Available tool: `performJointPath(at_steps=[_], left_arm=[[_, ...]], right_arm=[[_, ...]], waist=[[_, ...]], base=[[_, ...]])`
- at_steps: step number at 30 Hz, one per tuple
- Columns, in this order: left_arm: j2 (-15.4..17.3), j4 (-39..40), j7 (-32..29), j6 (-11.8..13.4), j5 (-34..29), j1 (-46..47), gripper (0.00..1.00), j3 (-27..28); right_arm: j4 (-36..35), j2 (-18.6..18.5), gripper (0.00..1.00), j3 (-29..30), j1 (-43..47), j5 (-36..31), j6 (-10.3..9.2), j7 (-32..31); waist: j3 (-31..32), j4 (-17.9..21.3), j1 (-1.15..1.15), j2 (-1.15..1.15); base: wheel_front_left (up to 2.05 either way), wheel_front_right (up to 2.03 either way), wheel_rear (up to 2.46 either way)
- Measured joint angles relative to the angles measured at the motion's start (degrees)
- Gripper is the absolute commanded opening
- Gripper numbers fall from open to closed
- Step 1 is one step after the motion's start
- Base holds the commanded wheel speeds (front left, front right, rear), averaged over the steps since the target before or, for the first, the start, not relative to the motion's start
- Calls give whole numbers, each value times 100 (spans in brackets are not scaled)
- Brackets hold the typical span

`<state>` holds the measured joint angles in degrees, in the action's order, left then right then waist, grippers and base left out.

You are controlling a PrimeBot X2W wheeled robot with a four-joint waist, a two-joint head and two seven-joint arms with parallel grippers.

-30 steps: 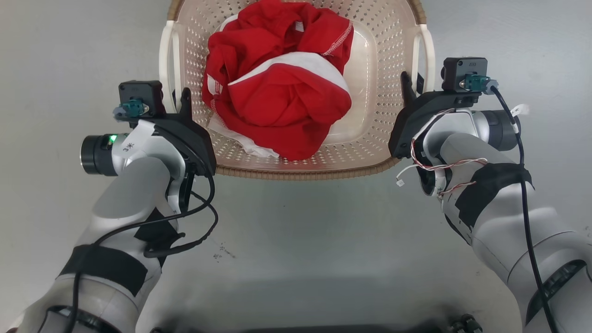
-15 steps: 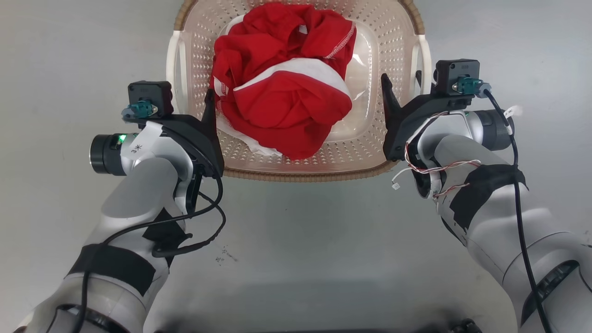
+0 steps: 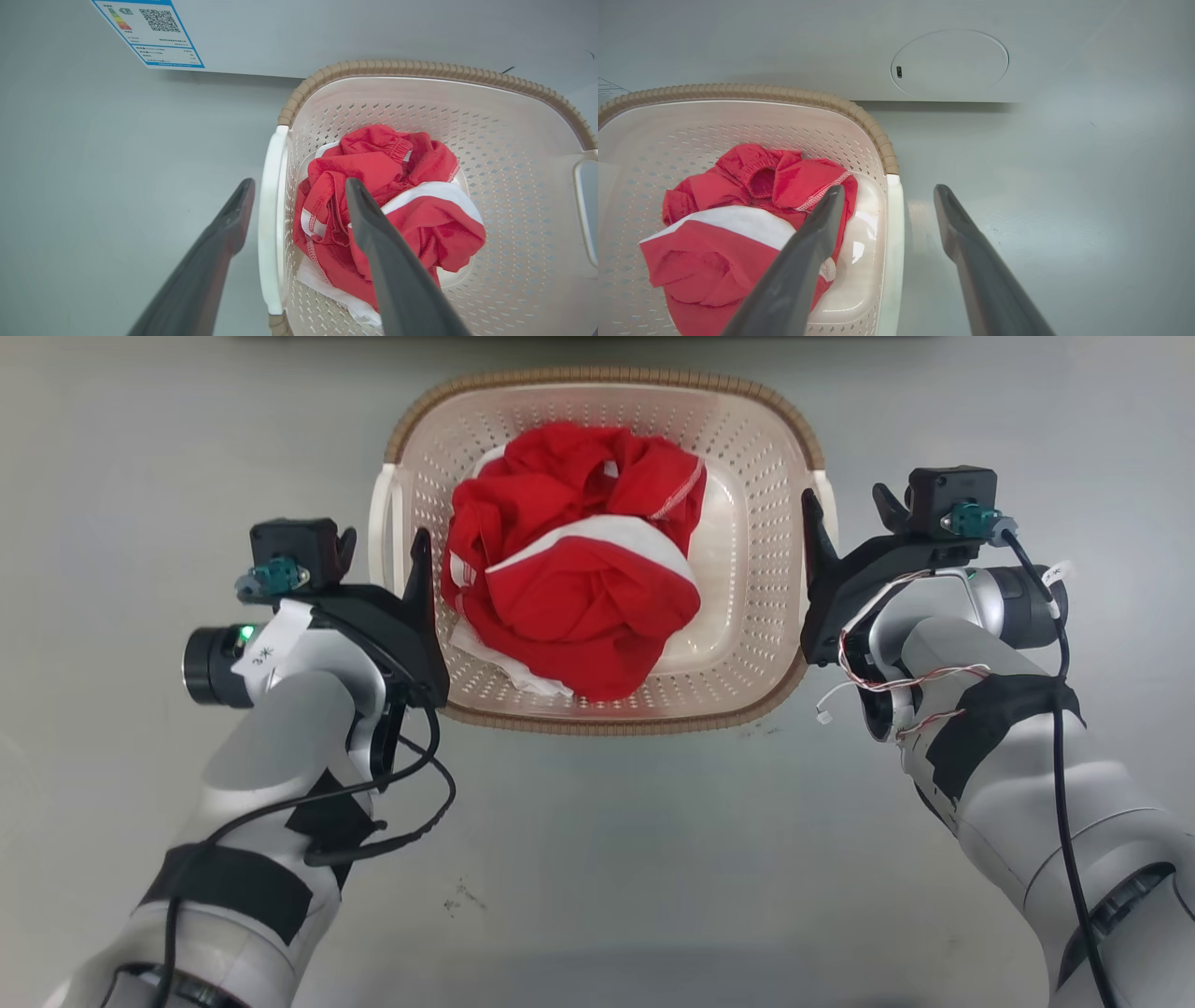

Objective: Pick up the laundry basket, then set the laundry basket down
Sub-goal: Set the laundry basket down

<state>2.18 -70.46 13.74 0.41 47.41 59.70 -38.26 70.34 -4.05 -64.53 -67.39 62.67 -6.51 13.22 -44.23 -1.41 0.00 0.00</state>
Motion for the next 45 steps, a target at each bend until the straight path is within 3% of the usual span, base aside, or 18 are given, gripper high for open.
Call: performJointPath(at_steps=[10, 18, 29, 45], left_arm=[[3, 100, 56, -297, 208, -516, 100, 248], [146, 568, 56, -286, 240, -1036, 100, 550], [204, 1679, 56, -16, -219, -2136, 100, 843], [454, 3587, 57, 471, -1016, -4147, 100, 1356]], right_arm=[[-134, 16, 100, 234, 307, 143, 256, 107], [-464, 29, 100, 528, 700, 140, 281, 108], [-1131, 2, 100, 992, 1660, -216, 194, 107], [-2590, -442, 100, 1904, 3427, -1106, -12, 107]], waist=[[733, 21, -1, 0], [1302, 67, -1, -1], [2206, 140, -1, -1], [3253, 136, -1, -1]], base=[[0, 0, 0], [0, 0, 0], [0, 0, 0], [0, 0, 0]])
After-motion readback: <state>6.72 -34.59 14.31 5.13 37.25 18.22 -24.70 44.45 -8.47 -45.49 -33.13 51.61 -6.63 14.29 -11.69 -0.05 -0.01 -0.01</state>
